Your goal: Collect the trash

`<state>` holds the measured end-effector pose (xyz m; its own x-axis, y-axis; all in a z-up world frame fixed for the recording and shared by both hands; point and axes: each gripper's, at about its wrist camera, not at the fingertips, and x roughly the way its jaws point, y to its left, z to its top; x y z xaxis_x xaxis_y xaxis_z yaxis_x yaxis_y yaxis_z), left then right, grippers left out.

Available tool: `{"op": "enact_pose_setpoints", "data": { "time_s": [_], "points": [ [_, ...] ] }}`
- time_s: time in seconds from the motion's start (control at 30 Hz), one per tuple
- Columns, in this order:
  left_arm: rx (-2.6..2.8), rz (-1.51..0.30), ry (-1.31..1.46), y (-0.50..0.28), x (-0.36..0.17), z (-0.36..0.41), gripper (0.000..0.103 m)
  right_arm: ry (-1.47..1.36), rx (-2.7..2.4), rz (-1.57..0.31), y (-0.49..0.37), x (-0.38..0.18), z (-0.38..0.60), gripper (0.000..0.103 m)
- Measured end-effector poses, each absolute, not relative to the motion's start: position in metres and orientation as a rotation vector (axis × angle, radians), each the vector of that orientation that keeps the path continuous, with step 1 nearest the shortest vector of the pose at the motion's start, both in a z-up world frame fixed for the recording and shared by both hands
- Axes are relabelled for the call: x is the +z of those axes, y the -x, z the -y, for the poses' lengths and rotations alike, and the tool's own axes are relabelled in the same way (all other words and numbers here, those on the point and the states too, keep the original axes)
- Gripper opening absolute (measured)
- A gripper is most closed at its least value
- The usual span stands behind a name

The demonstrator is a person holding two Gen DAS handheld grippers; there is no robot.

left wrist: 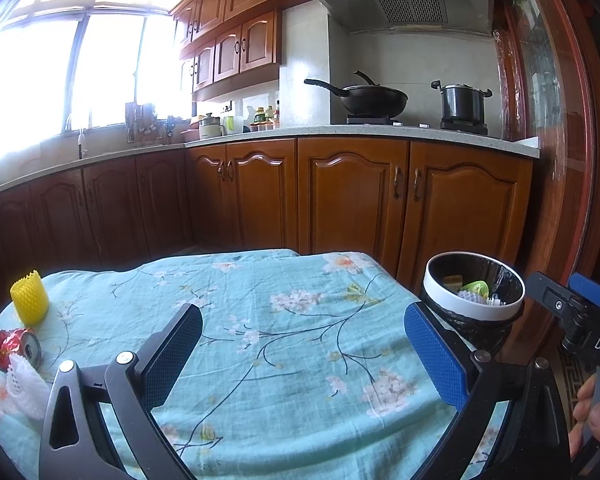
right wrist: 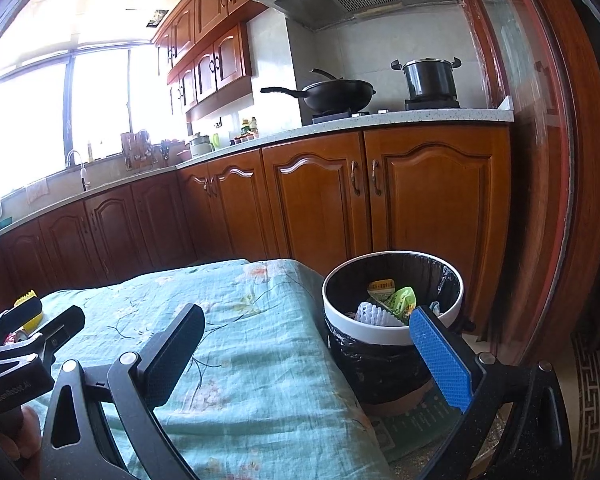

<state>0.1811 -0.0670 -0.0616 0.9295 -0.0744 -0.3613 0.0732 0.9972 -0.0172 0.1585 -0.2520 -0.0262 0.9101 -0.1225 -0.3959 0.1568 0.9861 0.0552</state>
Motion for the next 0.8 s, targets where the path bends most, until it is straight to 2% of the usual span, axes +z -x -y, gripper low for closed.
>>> {"op": "enact_pose_setpoints", "data": {
  "time_s": [0.8],
  "points": [
    [-0.076,-0.372,0.003,-0.1833,-0.0606,0.0657,0.102,-0.088,-0.129,-0.393,-0.1587,-0.0207,0.2489,0.103]
  ]
}}
